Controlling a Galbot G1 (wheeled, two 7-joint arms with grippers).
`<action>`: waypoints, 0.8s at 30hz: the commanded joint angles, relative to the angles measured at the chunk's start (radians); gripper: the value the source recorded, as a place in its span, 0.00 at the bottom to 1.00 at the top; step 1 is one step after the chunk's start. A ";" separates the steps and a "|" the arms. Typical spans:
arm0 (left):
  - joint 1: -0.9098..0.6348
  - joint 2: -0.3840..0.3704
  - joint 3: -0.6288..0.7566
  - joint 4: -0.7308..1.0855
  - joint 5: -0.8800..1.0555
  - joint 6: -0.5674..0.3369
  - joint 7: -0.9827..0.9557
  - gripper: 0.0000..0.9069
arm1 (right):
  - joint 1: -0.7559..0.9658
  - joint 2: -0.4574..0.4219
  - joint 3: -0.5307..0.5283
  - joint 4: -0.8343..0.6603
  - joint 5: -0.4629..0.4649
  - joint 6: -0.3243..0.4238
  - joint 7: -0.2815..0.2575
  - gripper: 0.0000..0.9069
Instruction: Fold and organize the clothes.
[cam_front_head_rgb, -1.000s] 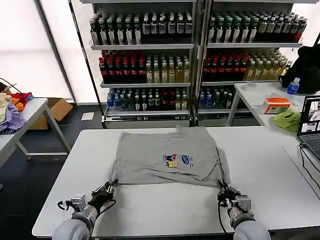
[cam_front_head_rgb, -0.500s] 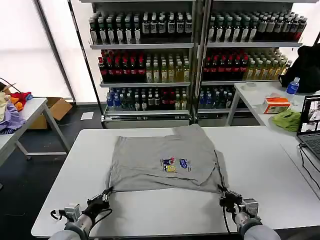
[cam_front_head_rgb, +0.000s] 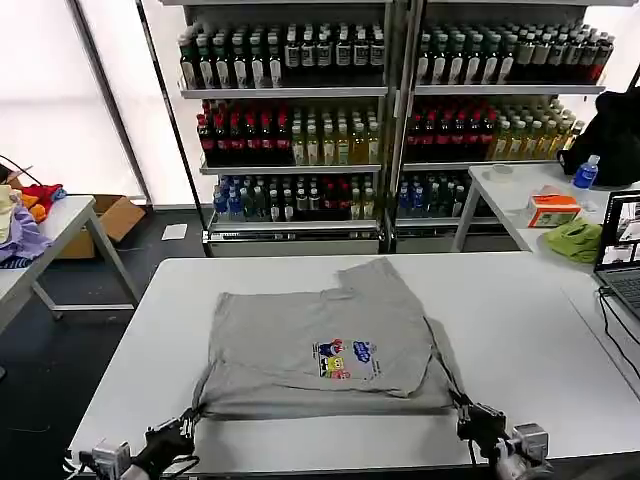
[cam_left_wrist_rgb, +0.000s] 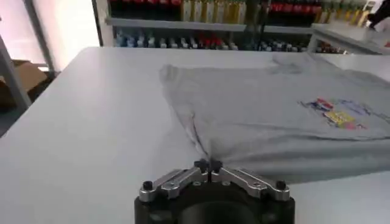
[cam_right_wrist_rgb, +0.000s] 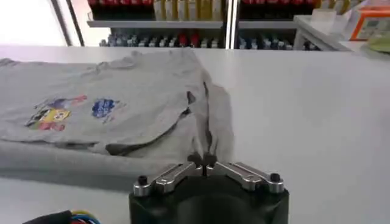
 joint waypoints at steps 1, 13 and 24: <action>0.197 0.012 -0.047 -0.149 0.015 0.023 0.023 1.00 | -0.185 -0.011 0.066 0.083 -0.017 -0.002 -0.022 0.66; 0.213 0.031 -0.137 -0.241 0.004 0.052 0.012 1.00 | -0.132 -0.009 0.148 0.122 0.035 0.010 -0.030 1.00; -0.052 0.207 -0.251 -0.089 -0.179 0.051 0.042 1.00 | 0.571 0.019 0.050 -0.196 -0.030 -0.135 -0.268 1.00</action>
